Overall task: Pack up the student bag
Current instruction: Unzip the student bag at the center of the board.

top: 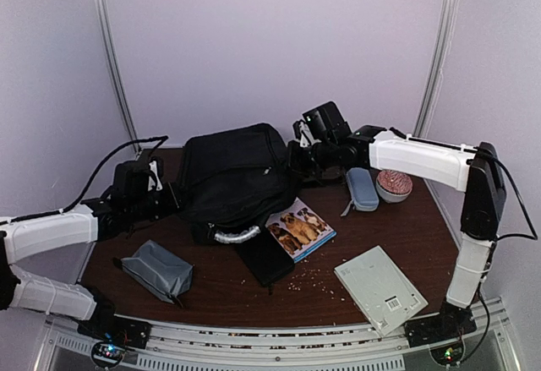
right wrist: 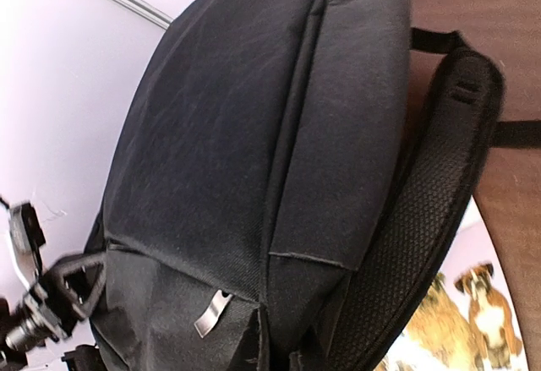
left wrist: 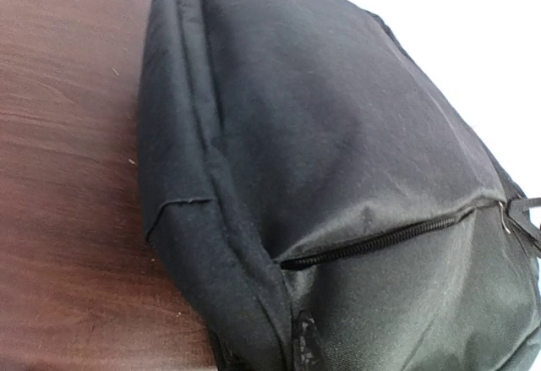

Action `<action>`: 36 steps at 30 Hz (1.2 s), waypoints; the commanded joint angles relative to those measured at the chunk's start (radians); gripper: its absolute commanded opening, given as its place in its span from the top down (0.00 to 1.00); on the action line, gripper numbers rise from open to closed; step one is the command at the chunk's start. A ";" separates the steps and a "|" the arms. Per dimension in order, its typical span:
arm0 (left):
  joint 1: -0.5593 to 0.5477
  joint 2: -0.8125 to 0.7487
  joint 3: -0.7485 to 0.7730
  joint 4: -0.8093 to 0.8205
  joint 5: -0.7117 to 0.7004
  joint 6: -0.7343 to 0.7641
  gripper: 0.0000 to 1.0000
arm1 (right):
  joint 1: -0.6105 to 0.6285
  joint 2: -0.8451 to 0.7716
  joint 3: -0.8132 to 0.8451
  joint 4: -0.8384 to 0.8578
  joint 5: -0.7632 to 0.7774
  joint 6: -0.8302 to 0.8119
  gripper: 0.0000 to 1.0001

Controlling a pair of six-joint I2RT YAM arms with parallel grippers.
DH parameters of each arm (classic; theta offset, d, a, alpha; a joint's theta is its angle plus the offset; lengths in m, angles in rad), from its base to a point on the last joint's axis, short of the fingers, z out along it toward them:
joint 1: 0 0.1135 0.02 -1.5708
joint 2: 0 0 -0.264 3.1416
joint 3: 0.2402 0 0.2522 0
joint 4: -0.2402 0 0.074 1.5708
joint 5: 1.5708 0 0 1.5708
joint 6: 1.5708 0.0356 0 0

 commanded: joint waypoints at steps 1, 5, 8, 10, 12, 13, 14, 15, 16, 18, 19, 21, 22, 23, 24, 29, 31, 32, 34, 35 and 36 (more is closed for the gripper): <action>-0.149 -0.143 -0.050 0.146 -0.163 -0.072 1.00 | 0.012 0.098 0.183 0.036 -0.054 -0.062 1.00; -0.257 -0.170 -0.126 0.168 -0.384 -0.203 1.00 | 0.012 0.221 0.339 -0.031 -0.045 -0.060 0.85; -0.279 -0.089 -0.139 0.216 -0.406 -0.320 1.00 | 0.007 0.309 0.447 -0.132 -0.003 -0.068 0.56; -0.282 -0.020 -0.121 0.252 -0.394 -0.343 1.00 | -0.001 0.315 0.454 -0.164 0.018 -0.058 0.44; -0.291 0.041 -0.088 0.273 -0.391 -0.353 1.00 | -0.008 0.264 0.398 -0.138 0.047 -0.047 0.34; -0.296 0.067 -0.071 0.283 -0.389 -0.353 1.00 | -0.012 0.218 0.354 -0.128 0.071 -0.045 0.30; -0.297 0.094 -0.052 0.289 -0.386 -0.355 1.00 | -0.017 0.184 0.325 -0.125 0.098 -0.044 0.26; -0.298 0.117 -0.033 0.292 -0.383 -0.359 1.00 | -0.022 0.148 0.298 -0.125 0.119 -0.042 0.24; -0.300 0.139 -0.012 0.296 -0.377 -0.358 1.00 | -0.028 0.113 0.267 -0.124 0.141 -0.037 0.23; -0.302 0.180 0.033 0.299 -0.370 -0.359 1.00 | -0.034 0.033 0.179 -0.103 0.183 -0.022 0.22; -0.305 0.198 0.053 0.298 -0.369 -0.361 1.00 | -0.036 -0.014 0.125 -0.085 0.221 -0.013 0.22; -0.312 0.231 0.090 0.288 -0.378 -0.362 1.00 | -0.038 -0.102 0.011 -0.040 0.266 0.017 0.21; -0.315 0.251 0.105 0.283 -0.383 -0.368 1.00 | -0.038 -0.145 -0.047 -0.013 0.286 0.031 0.21; -0.316 0.262 0.114 0.284 -0.385 -0.374 1.00 | -0.039 -0.185 -0.107 0.012 0.300 0.046 0.21; -0.316 0.271 0.120 0.282 -0.389 -0.384 1.00 | -0.041 -0.219 -0.154 0.035 0.298 0.062 0.21; -0.326 0.308 0.135 0.292 -0.435 -0.454 1.00 | -0.021 -0.314 -0.425 0.319 0.062 0.245 0.29; -0.335 0.327 0.151 0.300 -0.431 -0.451 1.00 | 0.009 -0.315 -0.479 0.382 0.012 0.304 0.31; -0.341 0.336 0.161 0.299 -0.426 -0.445 1.00 | 0.025 -0.311 -0.495 0.394 0.000 0.326 0.32; -0.354 0.352 0.175 0.294 -0.417 -0.436 1.00 | 0.048 -0.303 -0.516 0.412 -0.011 0.355 0.32; -0.361 0.359 0.180 0.290 -0.412 -0.434 1.00 | 0.055 -0.297 -0.530 0.428 -0.014 0.371 0.32; -0.367 0.366 0.183 0.290 -0.406 -0.431 1.00 | 0.058 -0.294 -0.547 0.443 -0.016 0.388 0.32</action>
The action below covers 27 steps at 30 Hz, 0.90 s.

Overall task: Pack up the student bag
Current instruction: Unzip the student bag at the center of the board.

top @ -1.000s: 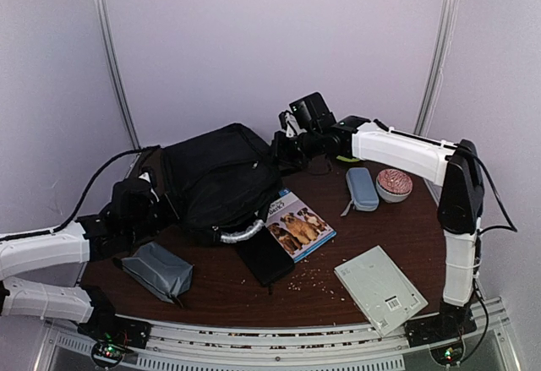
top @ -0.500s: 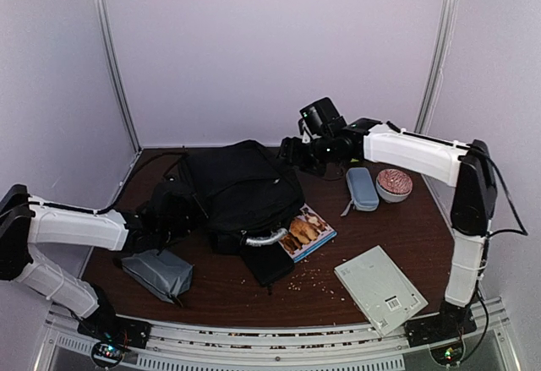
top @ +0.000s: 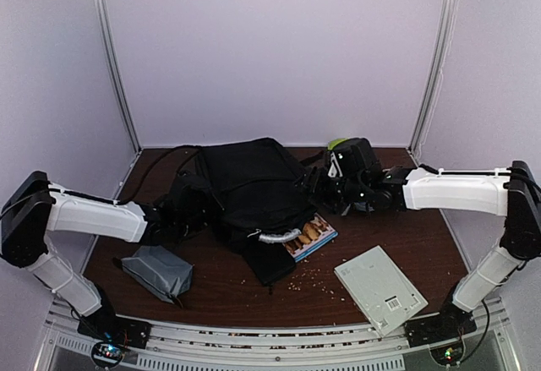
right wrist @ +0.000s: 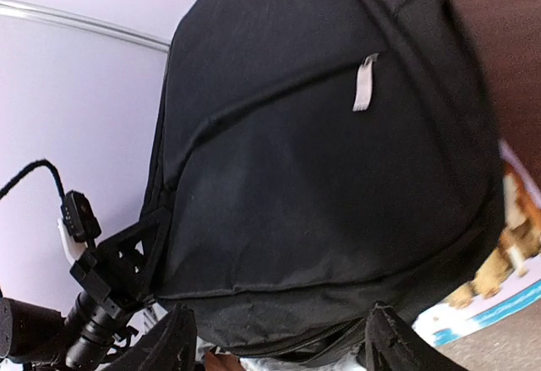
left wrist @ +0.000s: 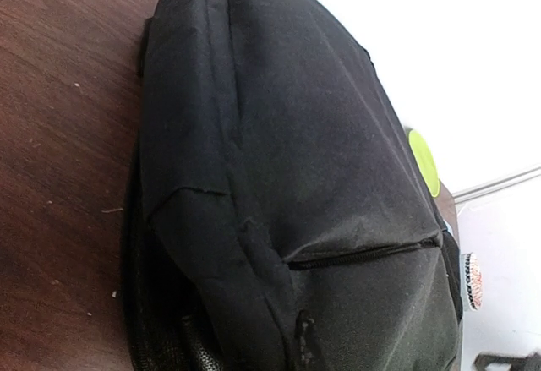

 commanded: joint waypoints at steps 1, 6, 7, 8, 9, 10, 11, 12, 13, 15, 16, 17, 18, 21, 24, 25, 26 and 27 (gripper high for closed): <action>-0.044 0.027 0.063 0.113 0.046 0.001 1.00 | 0.033 0.008 -0.051 0.161 -0.069 0.134 0.32; -0.051 0.040 0.060 0.111 0.095 0.059 1.00 | 0.033 0.005 -0.124 0.209 -0.056 0.180 0.33; -0.051 0.041 0.064 0.105 0.108 0.079 0.96 | 0.033 0.007 -0.132 0.212 -0.056 0.183 0.33; -0.051 0.041 0.071 0.091 0.123 0.107 0.90 | 0.033 0.007 -0.140 0.211 -0.057 0.186 0.33; -0.051 0.038 0.079 0.074 0.136 0.120 0.85 | 0.033 0.007 -0.148 0.210 -0.057 0.190 0.33; -0.051 0.035 0.084 0.057 0.147 0.141 0.79 | 0.034 0.006 -0.156 0.213 -0.055 0.194 0.33; -0.051 0.034 0.087 0.045 0.162 0.159 0.74 | 0.033 0.005 -0.165 0.218 -0.055 0.201 0.33; -0.051 0.030 0.087 0.036 0.175 0.172 0.67 | 0.034 0.002 -0.179 0.231 -0.053 0.211 0.33; -0.051 0.025 0.086 0.028 0.188 0.187 0.62 | 0.035 -0.001 -0.194 0.237 -0.052 0.219 0.32; -0.051 0.014 0.090 -0.009 0.206 0.208 0.53 | 0.035 -0.009 -0.215 0.246 -0.041 0.231 0.32; -0.051 0.005 0.092 -0.033 0.210 0.218 0.50 | 0.035 -0.015 -0.225 0.247 -0.032 0.234 0.32; -0.051 -0.008 0.091 -0.059 0.208 0.225 0.47 | 0.035 -0.026 -0.239 0.245 -0.021 0.235 0.32; -0.051 -0.022 0.089 -0.086 0.200 0.232 0.43 | 0.035 -0.037 -0.247 0.236 -0.007 0.233 0.32; -0.051 -0.073 0.081 -0.164 0.162 0.262 0.34 | 0.034 -0.068 -0.257 0.194 0.043 0.215 0.30; -0.046 -0.119 0.081 -0.227 0.127 0.294 0.30 | 0.020 -0.067 -0.263 0.191 0.062 0.208 0.29; -0.045 -0.131 0.081 -0.238 0.123 0.303 0.30 | 0.013 -0.060 -0.262 0.194 0.059 0.209 0.29; -0.044 -0.142 0.081 -0.245 0.121 0.315 0.30 | 0.007 -0.051 -0.261 0.200 0.058 0.211 0.29; -0.044 -0.151 0.082 -0.253 0.118 0.326 0.30 | 0.002 -0.040 -0.259 0.211 0.053 0.212 0.30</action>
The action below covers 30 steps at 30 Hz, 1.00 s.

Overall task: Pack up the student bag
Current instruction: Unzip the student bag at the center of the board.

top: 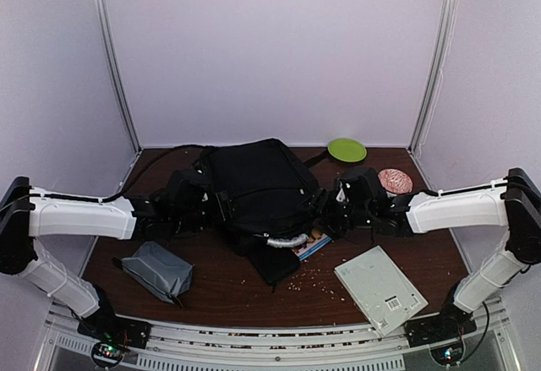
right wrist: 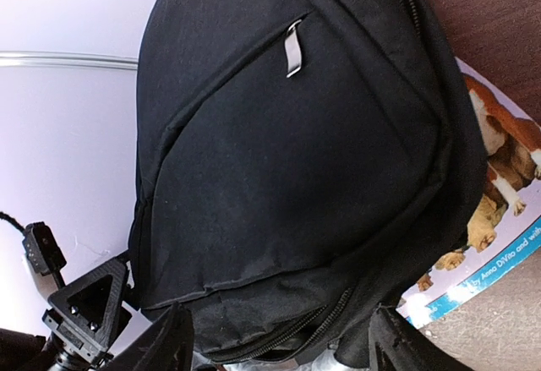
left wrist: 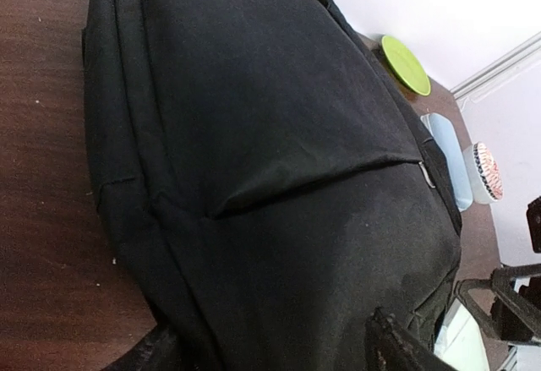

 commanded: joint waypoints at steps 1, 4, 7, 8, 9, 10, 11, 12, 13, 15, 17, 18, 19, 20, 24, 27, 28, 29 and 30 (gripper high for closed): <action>-0.003 -0.065 0.027 -0.045 -0.022 0.085 0.30 | -0.025 0.018 0.000 0.015 0.037 -0.002 0.30; -0.003 -0.084 0.029 -0.070 -0.018 0.118 0.30 | -0.034 0.050 0.022 0.017 0.028 0.000 0.30; -0.003 -0.099 0.017 -0.075 -0.012 0.141 0.30 | -0.038 0.078 0.041 0.031 0.025 0.004 0.31; -0.003 -0.101 0.014 -0.076 -0.007 0.144 0.30 | -0.038 0.087 0.050 0.035 0.023 0.005 0.31; -0.003 -0.102 0.012 -0.078 0.000 0.148 0.30 | -0.039 0.099 0.059 0.033 0.020 0.006 0.31; -0.003 -0.102 0.009 -0.077 0.009 0.155 0.30 | -0.040 0.109 0.068 0.033 0.019 0.010 0.31; -0.003 -0.102 0.007 -0.075 0.016 0.159 0.31 | -0.042 0.118 0.074 0.037 0.016 0.014 0.31; -0.003 -0.100 0.004 -0.075 0.022 0.162 0.31 | -0.044 0.128 0.077 0.046 0.010 0.021 0.31; -0.003 -0.100 0.000 -0.075 0.026 0.165 0.31 | -0.045 0.139 0.081 0.054 0.006 0.026 0.31; -0.003 -0.102 -0.008 -0.075 0.030 0.169 0.31 | -0.047 0.163 0.097 0.053 -0.003 0.035 0.31; -0.003 -0.103 -0.013 -0.079 0.031 0.176 0.32 | -0.046 0.187 0.109 0.056 -0.018 0.045 0.31; -0.003 -0.104 -0.017 -0.081 0.029 0.179 0.32 | -0.047 0.199 0.113 0.061 -0.023 0.051 0.31; -0.003 -0.106 -0.019 -0.086 0.025 0.181 0.32 | -0.047 0.209 0.117 0.067 -0.028 0.058 0.32; -0.003 -0.107 -0.022 -0.088 0.023 0.184 0.32 | -0.047 0.220 0.122 0.075 -0.035 0.066 0.32; -0.003 -0.120 -0.035 -0.090 0.018 0.191 0.34 | -0.047 0.255 0.135 0.116 -0.067 0.094 0.40; -0.003 -0.128 -0.043 -0.092 0.016 0.199 0.35 | -0.046 0.280 0.157 0.152 -0.092 0.104 0.63; -0.003 -0.132 -0.044 -0.094 0.017 0.202 0.35 | -0.045 0.283 0.167 0.156 -0.099 0.103 0.71; -0.003 -0.139 -0.045 -0.097 0.016 0.207 0.36 | -0.045 0.281 0.177 0.160 -0.103 0.101 0.78; -0.003 -0.145 -0.045 -0.104 0.017 0.212 0.36 | -0.045 0.275 0.192 0.161 -0.106 0.097 0.84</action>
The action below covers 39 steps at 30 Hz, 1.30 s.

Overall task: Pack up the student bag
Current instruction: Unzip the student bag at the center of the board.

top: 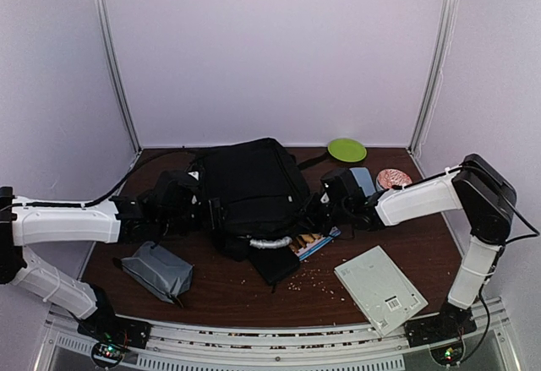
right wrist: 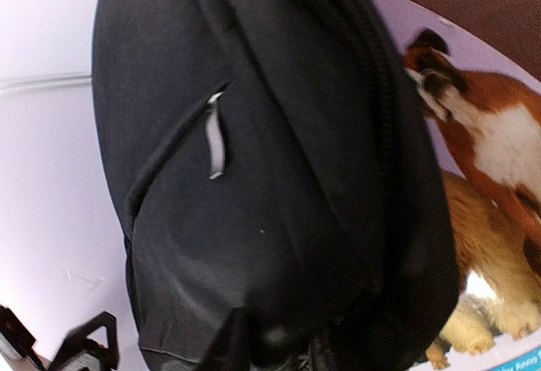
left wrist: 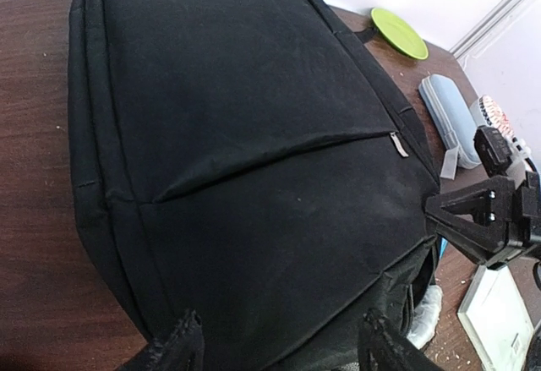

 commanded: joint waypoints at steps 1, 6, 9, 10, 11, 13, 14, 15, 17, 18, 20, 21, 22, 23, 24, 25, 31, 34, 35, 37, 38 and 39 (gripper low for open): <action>-0.003 -0.047 -0.008 -0.010 0.001 0.039 0.37 | -0.005 -0.005 0.077 0.076 -0.035 0.000 0.91; -0.005 -0.130 -0.014 -0.037 0.040 0.101 0.40 | -0.003 -0.084 0.132 0.035 -0.046 -0.032 1.00; -0.011 -0.179 -0.016 -0.062 0.085 0.148 0.41 | 0.002 -0.139 0.143 0.019 -0.044 -0.047 1.00; -0.012 -0.198 -0.016 -0.073 0.105 0.160 0.41 | 0.004 -0.155 0.145 0.014 -0.043 -0.048 1.00; -0.015 -0.212 -0.019 -0.083 0.122 0.170 0.42 | 0.006 -0.170 0.144 0.012 -0.042 -0.048 1.00; -0.021 -0.244 -0.030 -0.096 0.154 0.180 0.43 | 0.008 -0.194 0.144 0.014 -0.041 -0.045 1.00; -0.025 -0.264 -0.037 -0.101 0.168 0.182 0.44 | 0.010 -0.205 0.144 0.014 -0.040 -0.043 1.00; -0.031 -0.281 -0.043 -0.107 0.182 0.184 0.45 | 0.012 -0.213 0.145 0.015 -0.040 -0.041 1.00; -0.045 -0.321 -0.054 -0.124 0.202 0.189 0.48 | 0.017 -0.226 0.148 0.019 -0.037 -0.036 1.00; -0.055 -0.337 -0.058 -0.132 0.212 0.194 0.50 | 0.017 -0.231 0.153 0.018 -0.034 -0.035 1.00; -0.082 -0.362 -0.060 -0.153 0.223 0.201 0.52 | 0.021 -0.234 0.164 0.017 -0.030 -0.037 1.00; -0.096 -0.369 -0.061 -0.158 0.223 0.204 0.53 | 0.023 -0.233 0.170 0.013 -0.028 -0.038 1.00; -0.109 -0.370 -0.063 -0.164 0.220 0.204 0.55 | 0.025 -0.233 0.173 0.012 -0.024 -0.038 1.00; -0.120 -0.367 -0.064 -0.166 0.217 0.204 0.56 | 0.028 -0.231 0.172 0.013 -0.020 -0.036 1.00; -0.130 -0.361 -0.063 -0.167 0.211 0.202 0.59 | 0.033 -0.229 0.172 0.015 -0.016 -0.035 1.00; -0.138 -0.350 -0.062 -0.167 0.200 0.198 0.62 | 0.036 -0.227 0.173 0.016 -0.012 -0.034 1.00; -0.194 -0.232 -0.012 -0.179 0.133 0.197 0.70 | 0.061 -0.211 0.179 0.015 0.000 -0.029 1.00; -0.205 -0.171 0.013 -0.183 0.113 0.199 0.70 | 0.063 -0.210 0.175 0.018 0.002 -0.028 1.00; -0.206 -0.153 0.017 -0.181 0.102 0.194 0.70 | 0.063 -0.210 0.171 0.023 0.001 -0.027 1.00; -0.206 -0.126 0.023 -0.176 0.080 0.187 0.71 | 0.064 -0.210 0.168 0.028 -0.002 -0.024 1.00; -0.206 -0.112 0.028 -0.173 0.071 0.185 0.72 | 0.065 -0.210 0.167 0.030 -0.004 -0.023 1.00; -0.206 -0.101 0.033 -0.170 0.062 0.181 0.72 | 0.066 -0.210 0.166 0.030 -0.006 -0.023 1.00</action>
